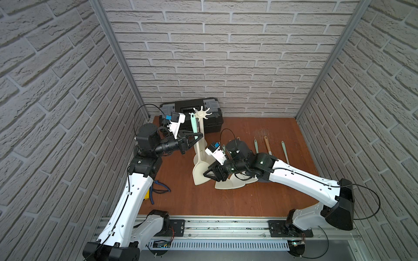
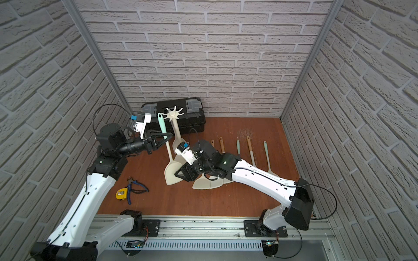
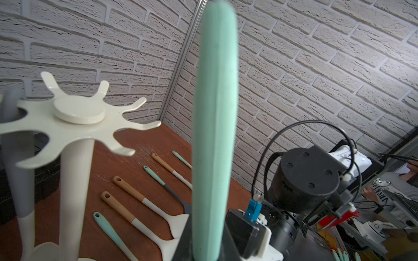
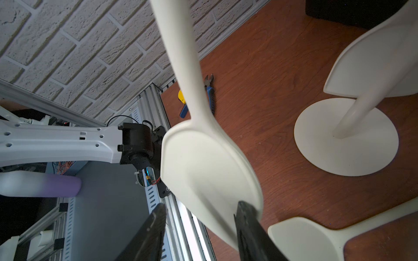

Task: Take the spatula off the kitchen utensil rack
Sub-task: Place the spatula at the center of the board.

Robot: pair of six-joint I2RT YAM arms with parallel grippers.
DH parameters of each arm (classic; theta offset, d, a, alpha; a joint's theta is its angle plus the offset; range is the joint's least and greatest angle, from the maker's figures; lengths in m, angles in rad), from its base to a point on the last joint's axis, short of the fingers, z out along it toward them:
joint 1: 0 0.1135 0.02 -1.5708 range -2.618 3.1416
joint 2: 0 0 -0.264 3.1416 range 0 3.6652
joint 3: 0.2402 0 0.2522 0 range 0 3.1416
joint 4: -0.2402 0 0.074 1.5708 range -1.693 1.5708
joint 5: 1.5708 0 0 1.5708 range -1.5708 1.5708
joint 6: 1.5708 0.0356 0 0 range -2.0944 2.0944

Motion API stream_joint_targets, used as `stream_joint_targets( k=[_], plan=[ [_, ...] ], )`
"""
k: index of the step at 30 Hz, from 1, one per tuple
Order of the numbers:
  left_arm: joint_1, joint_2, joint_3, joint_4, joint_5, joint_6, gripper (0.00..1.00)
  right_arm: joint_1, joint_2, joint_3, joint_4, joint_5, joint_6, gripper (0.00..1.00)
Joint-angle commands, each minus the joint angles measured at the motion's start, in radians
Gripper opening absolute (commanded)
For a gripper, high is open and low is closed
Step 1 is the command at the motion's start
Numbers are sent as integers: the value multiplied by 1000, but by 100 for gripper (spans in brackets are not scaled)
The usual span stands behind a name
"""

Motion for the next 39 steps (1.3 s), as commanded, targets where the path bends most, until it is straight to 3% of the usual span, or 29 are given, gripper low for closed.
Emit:
stream_joint_targets(
  k=[1, 17, 26, 28, 31, 32, 39],
  plan=[
    [-15, -23, 30, 15, 80, -34, 0, -36, -65, -44, 40, 86, 58, 54],
    [-13, -30, 4, 31, 63, -39, 0, -65, -136, -93, 80, 108, 98, 56],
    [-14, -40, -10, 68, 7, -57, 0, -40, 23, -40, 81, -174, 111, 55],
    [-14, -43, -14, 77, 2, -66, 0, -33, 30, -42, 92, -188, 116, 50],
    [-14, -52, -24, 76, -15, -71, 0, -32, 13, -73, 145, -174, 152, 11],
    [-14, -57, -29, 71, -26, -73, 0, -33, 2, -90, 171, -159, 169, 3],
    [-71, -95, -25, -110, -212, -39, 0, -26, -48, -176, 280, -50, 261, 3]
  ],
)
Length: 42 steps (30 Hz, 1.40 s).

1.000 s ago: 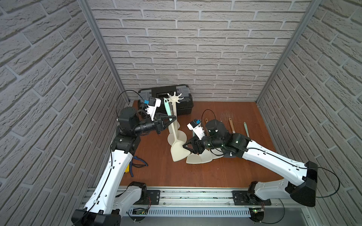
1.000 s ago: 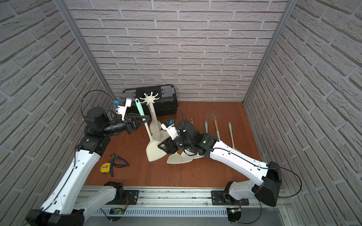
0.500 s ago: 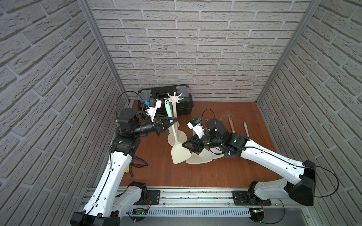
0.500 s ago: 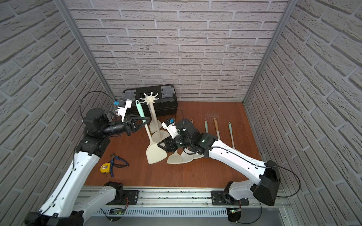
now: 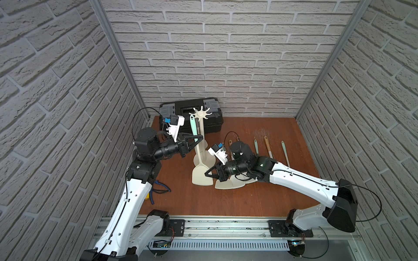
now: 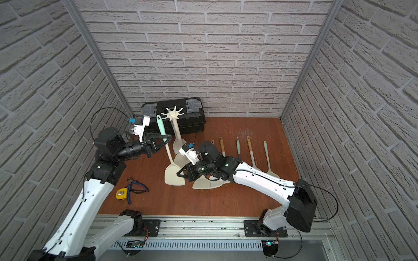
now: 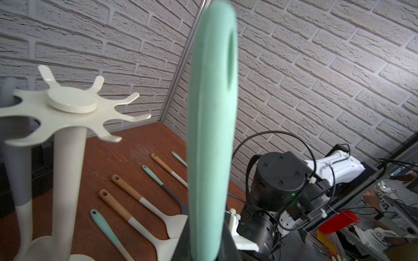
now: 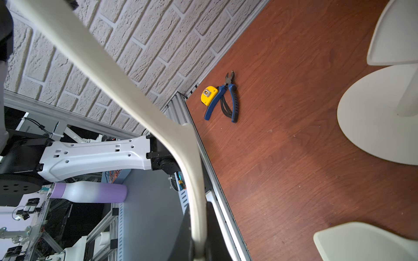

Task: Take the spatula off the kitchen utensil rack
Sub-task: Place the spatula at the center of the board.

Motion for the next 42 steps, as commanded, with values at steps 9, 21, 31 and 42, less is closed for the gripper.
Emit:
stream_joint_targets(
  k=[9, 21, 31, 42],
  plan=[
    [-286, -155, -28, -324, -751, 37, 50, 19, -46, -64, 85, 193, 74, 3],
    [-535, -236, -205, -234, -1088, -105, 43, 60, -19, -57, 47, 258, 82, 3],
    [-542, -152, -194, -147, -1102, -116, 12, 81, 0, -52, 53, 257, 86, 3],
    [-457, -156, -103, -531, -1179, -21, 0, 81, -41, -49, -29, 318, 11, 50]
  ],
)
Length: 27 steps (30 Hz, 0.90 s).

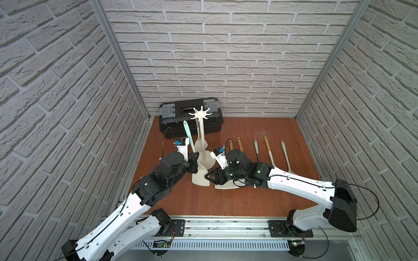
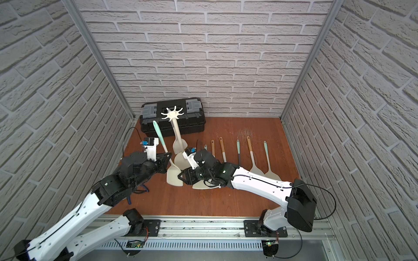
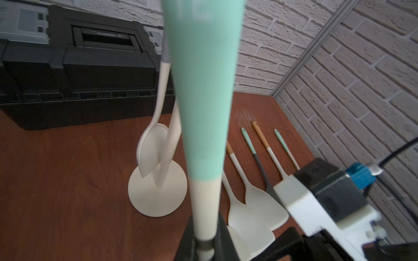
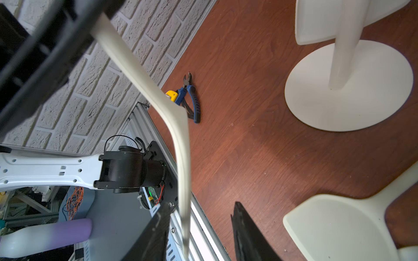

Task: Take the spatula off the kitchen utensil rack
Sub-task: Place the spatula at the center of the board.

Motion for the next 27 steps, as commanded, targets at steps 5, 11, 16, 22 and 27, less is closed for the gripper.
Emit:
stream_joint_targets(
  k=[5, 11, 16, 22, 27],
  plan=[
    [264, 48, -51, -196, 200, 101, 0, -7, -91, 0, -94, 150, -80, 52],
    [445, 249, -85, -125, 466, 196, 0, -38, -127, -41, -120, 186, -83, 52],
    [508, 483, -3, -161, 536, 294, 0, -64, -158, -84, -121, 199, -87, 52],
    [531, 691, 114, -186, 501, 367, 0, -109, -177, -116, -128, 200, -103, 52],
    [532, 838, 199, -194, 439, 390, 0, -145, -173, -122, -135, 188, -118, 52]
  ],
)
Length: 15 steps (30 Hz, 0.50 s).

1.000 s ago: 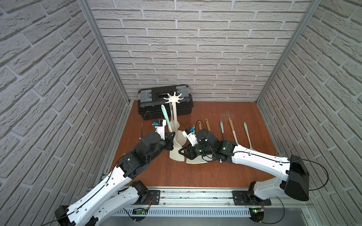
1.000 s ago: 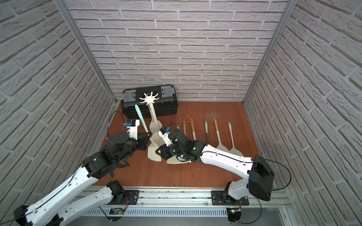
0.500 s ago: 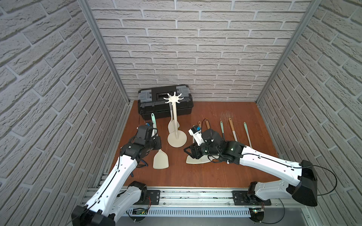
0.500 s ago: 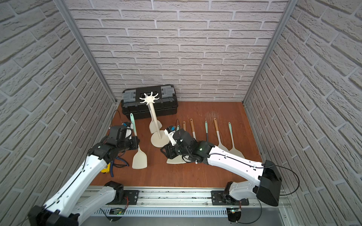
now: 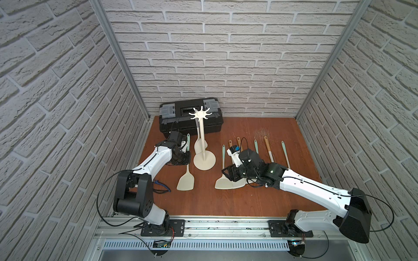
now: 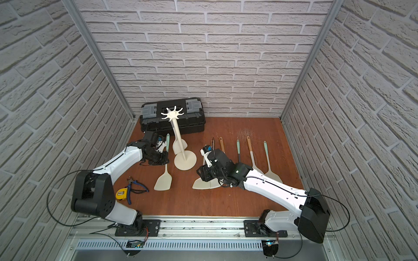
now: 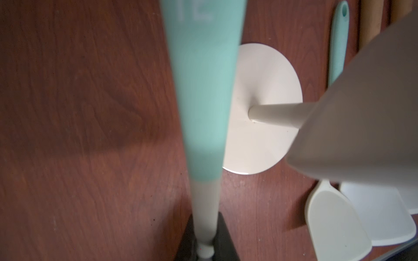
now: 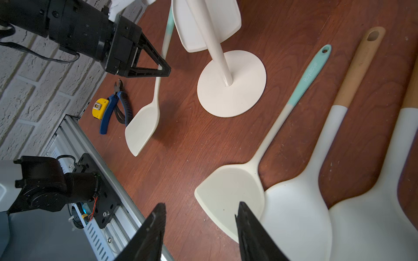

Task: Take the spatula off the kitchen utensil rack
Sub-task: Place the spatula at the center of the board.

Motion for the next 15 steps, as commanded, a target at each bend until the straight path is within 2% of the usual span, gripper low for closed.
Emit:
stream_joint_targets(
  k=[1, 5, 15],
  plan=[
    [5, 75, 55, -25, -59, 45, 0, -21, -22, -12, 8, -5, -25, 52],
    [4, 143, 73, -37, -117, 34, 0, -40, -22, -11, 0, -11, -34, 52],
    [-6, 254, 66, 19, -134, 6, 0, -66, 15, -13, 23, -49, -24, 52]
  ],
)
